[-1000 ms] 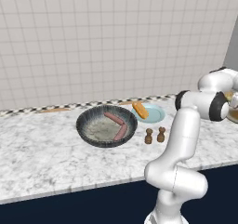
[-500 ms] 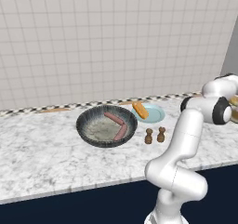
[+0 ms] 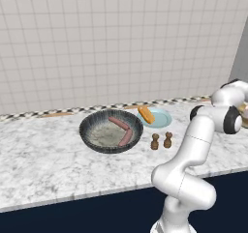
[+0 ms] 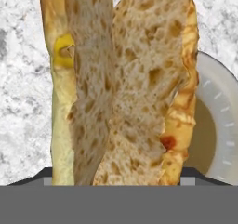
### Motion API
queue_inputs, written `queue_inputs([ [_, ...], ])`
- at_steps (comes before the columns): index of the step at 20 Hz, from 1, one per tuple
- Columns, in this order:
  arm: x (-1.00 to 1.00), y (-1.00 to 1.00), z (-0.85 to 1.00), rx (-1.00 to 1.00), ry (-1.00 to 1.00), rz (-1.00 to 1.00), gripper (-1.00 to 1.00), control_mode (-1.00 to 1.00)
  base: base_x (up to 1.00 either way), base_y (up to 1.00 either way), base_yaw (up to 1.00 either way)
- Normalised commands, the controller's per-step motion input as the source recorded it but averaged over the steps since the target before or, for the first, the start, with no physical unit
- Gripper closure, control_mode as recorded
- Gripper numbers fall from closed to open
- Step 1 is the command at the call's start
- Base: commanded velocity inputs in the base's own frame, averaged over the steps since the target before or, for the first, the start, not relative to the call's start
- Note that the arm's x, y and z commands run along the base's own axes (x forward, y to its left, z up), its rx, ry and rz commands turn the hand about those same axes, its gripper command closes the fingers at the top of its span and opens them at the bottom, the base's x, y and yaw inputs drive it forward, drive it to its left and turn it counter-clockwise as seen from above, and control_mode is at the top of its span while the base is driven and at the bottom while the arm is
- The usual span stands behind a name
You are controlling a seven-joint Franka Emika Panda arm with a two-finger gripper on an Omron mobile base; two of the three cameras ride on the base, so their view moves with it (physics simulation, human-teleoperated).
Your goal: Place one bun and one sausage from the bowl on each plate.
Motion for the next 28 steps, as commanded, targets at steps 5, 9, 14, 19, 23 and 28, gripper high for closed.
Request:
queue_inputs([
  [5,0.26,-0.27,-0.36,0.06,0.0,0.01,1.0,-1.0,0.0,0.0,0.0],
  [9,0.19,-0.57,-0.44,0.05,0.0,0.0,1.0,-1.0,0.0,0.0,0.0],
  [14,0.04,-0.23,-0.07,0.0,0.0,0.0,1.0,-1.0,0.0,0.0,0.0],
  [19,0.02,-0.05,0.0,0.0,0.0,0.0,-1.0,-1.0,0.0,0.0,0.0],
  [23,0.0,0.0,0.0,0.0,0.0,0.0,-1.0,-1.0,0.0,0.0,0.0],
  [28,-0.05,0.02,0.26,-0.07,0.0,0.0,-1.0,-1.0,0.0,0.0,0.0],
])
